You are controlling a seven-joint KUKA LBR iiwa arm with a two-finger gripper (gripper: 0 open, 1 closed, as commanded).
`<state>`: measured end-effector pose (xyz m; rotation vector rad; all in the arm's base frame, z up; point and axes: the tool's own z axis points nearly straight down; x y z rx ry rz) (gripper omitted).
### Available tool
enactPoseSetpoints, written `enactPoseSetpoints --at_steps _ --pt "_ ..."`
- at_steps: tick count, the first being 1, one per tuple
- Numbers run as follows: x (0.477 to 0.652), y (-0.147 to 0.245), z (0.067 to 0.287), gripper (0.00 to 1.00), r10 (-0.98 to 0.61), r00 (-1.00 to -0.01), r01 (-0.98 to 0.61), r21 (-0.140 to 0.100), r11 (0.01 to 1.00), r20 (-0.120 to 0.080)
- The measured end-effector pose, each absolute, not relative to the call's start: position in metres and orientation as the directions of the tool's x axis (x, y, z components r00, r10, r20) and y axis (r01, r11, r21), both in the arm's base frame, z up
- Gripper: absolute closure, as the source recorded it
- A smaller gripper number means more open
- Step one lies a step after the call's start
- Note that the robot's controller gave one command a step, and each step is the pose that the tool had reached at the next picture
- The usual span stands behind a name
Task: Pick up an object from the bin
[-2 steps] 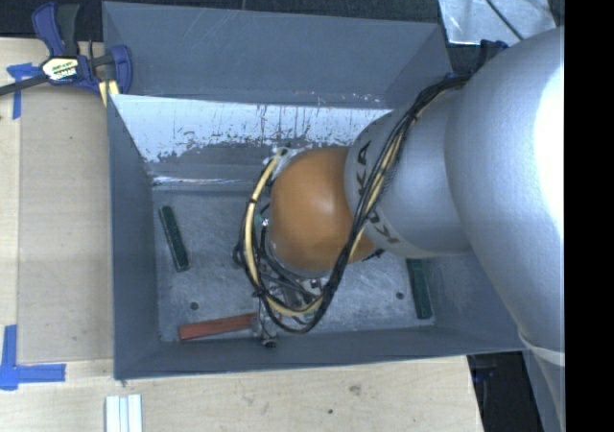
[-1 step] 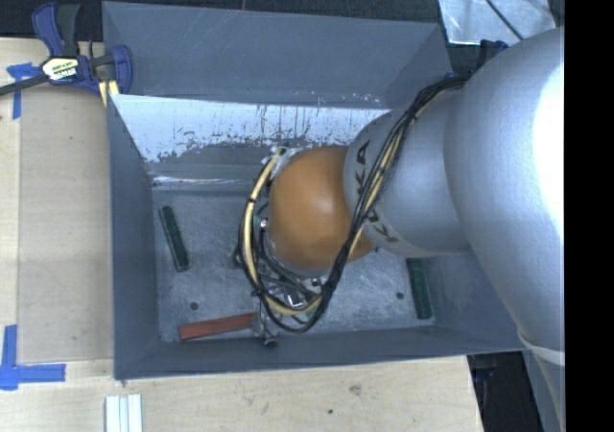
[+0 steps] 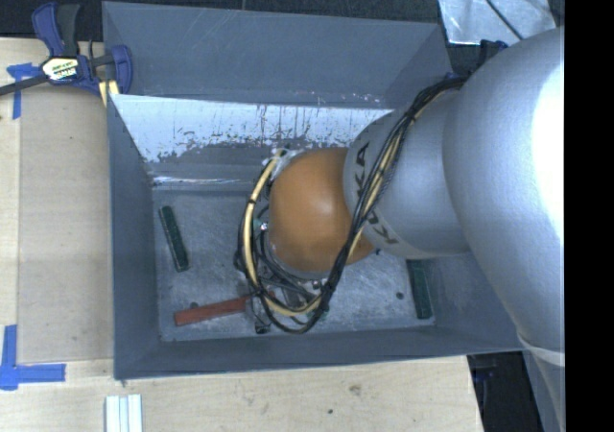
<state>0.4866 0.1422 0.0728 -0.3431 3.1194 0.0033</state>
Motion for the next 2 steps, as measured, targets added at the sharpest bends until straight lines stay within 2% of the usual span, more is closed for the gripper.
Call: enactPoseSetpoints --at_steps 1,2 --pt "0.4900 0.1418 0.0723 0.00 -0.215 -0.977 -0.215 0.001 0.977 -0.017" --pt "0.4869 0.1415 0.0707 1.00 -0.215 -0.977 -0.215 0.001 0.977 -0.006"
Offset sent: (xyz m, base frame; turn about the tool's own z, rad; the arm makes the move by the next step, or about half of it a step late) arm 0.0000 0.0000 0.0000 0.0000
